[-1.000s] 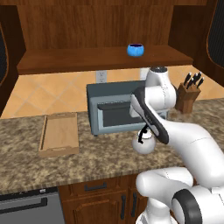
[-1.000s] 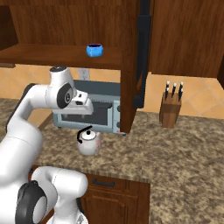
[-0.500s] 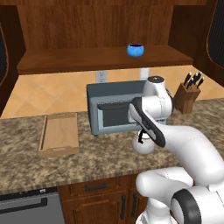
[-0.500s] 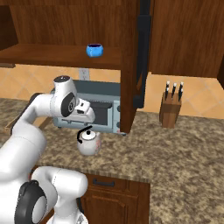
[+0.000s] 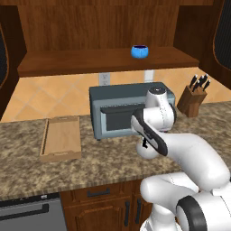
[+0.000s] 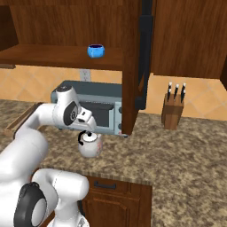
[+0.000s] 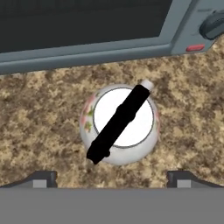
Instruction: Pick the kettle from the counter and place it on the tray. Then pick the mug from the cabinet and place it on the tray. Then close the cabinet doors.
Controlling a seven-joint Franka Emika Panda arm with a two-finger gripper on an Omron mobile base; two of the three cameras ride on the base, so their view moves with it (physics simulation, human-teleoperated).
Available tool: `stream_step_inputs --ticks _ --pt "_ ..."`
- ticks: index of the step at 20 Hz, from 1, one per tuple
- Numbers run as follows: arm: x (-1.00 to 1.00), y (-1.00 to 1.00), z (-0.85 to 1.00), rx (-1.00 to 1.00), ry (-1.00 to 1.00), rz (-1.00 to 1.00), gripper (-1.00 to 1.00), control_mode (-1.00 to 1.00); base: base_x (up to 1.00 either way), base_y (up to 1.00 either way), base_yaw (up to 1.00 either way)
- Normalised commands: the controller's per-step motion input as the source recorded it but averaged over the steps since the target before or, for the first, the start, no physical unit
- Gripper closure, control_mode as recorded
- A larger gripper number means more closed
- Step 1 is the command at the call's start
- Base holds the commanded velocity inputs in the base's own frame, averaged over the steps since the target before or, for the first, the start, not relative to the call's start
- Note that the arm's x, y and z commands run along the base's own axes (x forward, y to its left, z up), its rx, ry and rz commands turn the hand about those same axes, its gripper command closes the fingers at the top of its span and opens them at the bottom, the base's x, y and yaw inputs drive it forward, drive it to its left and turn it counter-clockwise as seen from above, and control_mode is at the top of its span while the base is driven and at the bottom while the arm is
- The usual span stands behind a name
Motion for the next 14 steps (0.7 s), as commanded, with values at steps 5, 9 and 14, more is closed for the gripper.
stream_step_inputs --ticks 5,9,14 --pt "0.13 0.0 -0.23 0.0 0.05 -0.06 -1.0 -1.0 0.0 0.0 0.0" --pt "0.11 0.0 -0.13 0.0 0.09 -0.05 -1.0 -1.0 0.0 0.0 0.0" --pt "0.01 0.0 -0.07 0.0 0.07 -0.02 -1.0 -1.0 0.0 0.0 0.0"
